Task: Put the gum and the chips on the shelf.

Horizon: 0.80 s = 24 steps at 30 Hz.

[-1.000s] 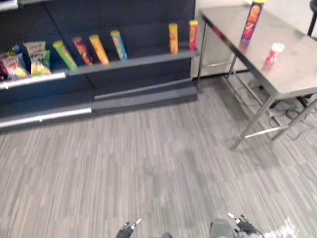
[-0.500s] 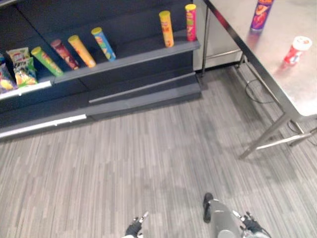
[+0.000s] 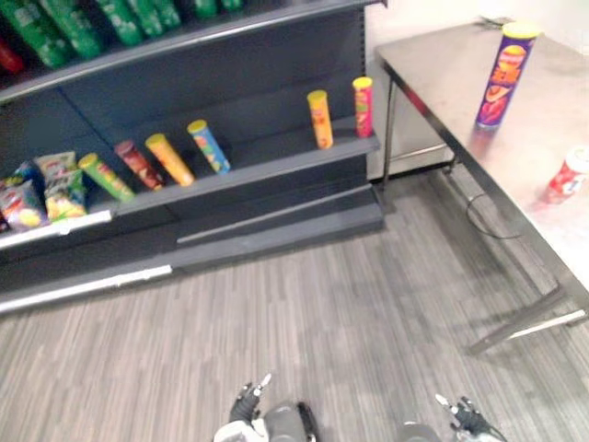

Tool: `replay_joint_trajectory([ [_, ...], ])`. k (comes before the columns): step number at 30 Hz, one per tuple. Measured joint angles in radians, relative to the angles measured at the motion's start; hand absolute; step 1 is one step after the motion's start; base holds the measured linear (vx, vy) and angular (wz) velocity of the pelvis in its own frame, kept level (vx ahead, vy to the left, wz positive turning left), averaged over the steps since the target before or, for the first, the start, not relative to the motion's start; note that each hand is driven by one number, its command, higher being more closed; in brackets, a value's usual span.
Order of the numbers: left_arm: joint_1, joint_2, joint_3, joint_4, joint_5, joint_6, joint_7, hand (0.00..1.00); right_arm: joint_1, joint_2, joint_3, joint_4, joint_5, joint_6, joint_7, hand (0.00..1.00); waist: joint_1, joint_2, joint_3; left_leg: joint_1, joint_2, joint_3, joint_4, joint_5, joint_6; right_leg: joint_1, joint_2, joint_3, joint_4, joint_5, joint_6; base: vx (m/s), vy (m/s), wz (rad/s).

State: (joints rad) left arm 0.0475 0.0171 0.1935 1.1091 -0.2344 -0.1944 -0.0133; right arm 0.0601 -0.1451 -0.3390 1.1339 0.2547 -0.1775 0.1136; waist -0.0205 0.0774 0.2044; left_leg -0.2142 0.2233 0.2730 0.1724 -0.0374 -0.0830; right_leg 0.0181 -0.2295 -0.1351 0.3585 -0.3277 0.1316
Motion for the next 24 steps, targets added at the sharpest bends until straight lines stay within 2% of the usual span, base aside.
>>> replay_joint_trajectory([
  [1,0.000,0.000,0.001,0.006,-0.004,-0.001,0.000,0.00,0.001,-0.005,0.001,0.003,0.000,0.001,-0.002,0.00,0.002,0.000,-0.005,-0.001,-0.005,-0.014,0.014,0.064,-0.012,0.003,-0.003,0.018,0.010,-0.015,0.021,0.31,0.399,-0.41],
  [2,0.004,0.014,-0.004,0.016,-0.007,-0.001,0.002,0.00,0.008,0.009,0.005,0.023,-0.001,0.004,-0.001,0.00,-0.006,-0.027,-0.035,-0.013,-0.037,-0.003,0.053,0.047,-0.009,0.019,-0.027,0.054,-0.024,-0.021,0.017,0.35,0.323,-0.26],
  [4,0.001,0.046,-0.010,0.018,-0.027,-0.002,0.006,0.00,0.008,0.045,0.004,0.024,-0.002,0.004,0.001,0.00,-0.006,-0.079,-0.053,-0.026,-0.066,0.025,0.106,-0.015,-0.005,0.046,-0.036,0.129,-0.101,-0.010,0.006,0.36,0.261,-0.13],
  [5,-0.002,0.055,-0.010,0.022,-0.027,-0.001,0.006,0.00,0.007,0.053,0.004,0.025,-0.002,0.004,0.001,0.00,-0.006,-0.093,-0.062,-0.038,-0.073,0.028,0.122,-0.031,-0.001,0.048,-0.043,0.139,-0.117,0.005,0.007,0.28,0.192,-0.03],
  [6,-0.006,0.067,-0.014,0.032,-0.026,0.002,0.007,0.00,0.000,0.063,0.003,0.029,-0.002,0.004,0.001,0.00,-0.007,-0.107,-0.075,-0.046,-0.082,0.032,0.137,-0.055,0.002,0.051,-0.053,0.144,-0.137,0.047,0.022,0.27,0.181,-0.05],
  [8,-0.005,0.074,-0.032,0.047,-0.024,0.002,0.008,0.00,-0.003,0.065,-0.004,0.032,-0.002,0.003,0.000,0.00,-0.006,-0.104,-0.102,-0.037,-0.091,0.044,0.126,-0.070,-0.001,0.049,-0.055,0.147,-0.157,0.117,0.019,0.27,0.166,-0.16],
  [10,0.005,0.069,-0.052,0.057,-0.021,0.002,0.007,0.00,-0.013,0.063,-0.007,0.032,-0.002,0.003,0.000,0.00,0.000,-0.098,-0.129,0.026,-0.114,0.084,0.061,-0.069,0.014,0.035,-0.069,0.191,-0.148,0.200,0.033,0.27,0.160,-0.38],
  [11,0.006,0.068,-0.060,0.066,-0.019,0.002,0.007,0.00,-0.015,0.063,-0.006,0.031,-0.002,0.002,0.001,0.00,-0.001,-0.095,-0.135,0.046,-0.121,0.096,0.044,-0.067,0.019,0.033,-0.074,0.205,-0.139,0.217,0.034,0.26,0.178,-0.47],
  [14,0.015,0.067,-0.102,0.075,0.021,0.009,0.007,0.00,-0.019,0.064,0.005,0.021,-0.001,0.003,0.003,0.00,0.000,-0.078,-0.156,0.122,-0.146,0.145,-0.014,-0.083,0.046,-0.082,-0.081,0.275,0.070,0.281,0.031,0.28,0.201,-0.50],
  [15,0.015,0.069,-0.128,0.075,0.021,0.009,0.007,0.00,-0.019,0.065,0.016,0.019,-0.001,0.003,0.003,0.00,0.000,-0.070,-0.151,0.154,-0.148,0.155,-0.020,-0.095,0.066,-0.143,-0.080,0.281,0.196,0.335,0.025,0.21,0.082,-0.40],
  [16,0.014,0.070,-0.154,0.075,0.020,0.010,0.008,0.00,-0.020,0.065,0.029,0.018,0.001,0.003,0.002,0.00,-0.005,-0.058,-0.134,0.204,-0.146,0.160,-0.033,-0.111,0.089,-0.182,-0.079,0.265,0.304,0.373,0.016,0.20,0.062,-0.38],
  [17,0.012,0.068,-0.162,0.075,0.021,0.010,0.008,0.00,-0.021,0.066,0.036,0.017,0.013,0.003,0.003,0.00,-0.005,-0.047,-0.122,0.231,-0.142,0.167,-0.044,-0.122,0.093,-0.200,-0.079,0.239,0.364,0.353,0.008,0.14,0.035,-0.40],
  [18,0.010,0.070,-0.166,0.075,0.020,0.011,0.009,0.00,-0.021,0.067,0.052,0.012,0.033,-0.002,0.002,0.00,-0.003,-0.044,-0.113,0.271,-0.137,0.187,-0.068,-0.127,0.093,-0.237,-0.085,0.182,0.439,0.281,-0.016,0.15,-0.004,-0.55],
  [19,0.016,0.071,-0.171,0.076,0.020,0.014,0.008,0.00,-0.026,0.053,0.090,-0.023,0.041,-0.006,-0.001,0.00,-0.006,-0.032,-0.109,0.319,-0.122,0.217,-0.102,-0.127,0.091,-0.296,-0.088,0.029,0.487,0.177,-0.063,0.16,-0.020,-0.57],
  [20,0.016,0.071,-0.172,0.077,0.020,0.016,0.008,0.00,-0.031,0.046,0.112,-0.030,0.042,-0.007,0.001,0.00,-0.007,-0.030,-0.108,0.330,-0.115,0.231,-0.107,-0.126,0.088,-0.315,-0.088,-0.034,0.475,0.157,-0.073,0.20,-0.058,-0.61],
  [21,0.014,0.072,-0.175,0.077,0.020,0.024,0.008,0.00,-0.043,0.043,0.137,-0.038,0.043,-0.008,0.002,0.00,-0.007,-0.031,-0.106,0.342,-0.102,0.256,-0.117,-0.124,0.073,-0.341,-0.080,-0.145,0.403,0.149,-0.081,0.13,-0.069,-0.39],
  [22,0.014,0.072,-0.176,0.077,0.020,0.024,0.008,0.00,-0.046,0.044,0.153,-0.045,0.051,-0.009,0.002,0.00,-0.008,-0.034,-0.106,0.344,-0.099,0.269,-0.121,-0.123,0.067,-0.347,-0.073,-0.190,0.340,0.153,-0.075,0.23,-0.168,-0.43],
  [23,0.012,0.076,-0.169,0.072,0.019,0.028,0.007,0.00,-0.040,0.058,0.172,-0.067,0.064,-0.011,0.004,0.00,-0.008,-0.062,-0.101,0.362,-0.115,0.280,-0.137,-0.122,0.027,-0.337,-0.045,-0.264,0.119,0.259,-0.074,0.21,-0.175,-0.34],
  [24,0.005,0.078,-0.159,0.074,0.018,0.029,0.007,0.00,-0.043,0.055,0.179,-0.066,0.067,-0.011,0.005,0.00,-0.003,-0.072,-0.101,0.374,-0.120,0.291,-0.148,-0.124,0.011,-0.319,-0.040,-0.296,0.090,0.225,-0.120,0.23,-0.163,-0.56],
])
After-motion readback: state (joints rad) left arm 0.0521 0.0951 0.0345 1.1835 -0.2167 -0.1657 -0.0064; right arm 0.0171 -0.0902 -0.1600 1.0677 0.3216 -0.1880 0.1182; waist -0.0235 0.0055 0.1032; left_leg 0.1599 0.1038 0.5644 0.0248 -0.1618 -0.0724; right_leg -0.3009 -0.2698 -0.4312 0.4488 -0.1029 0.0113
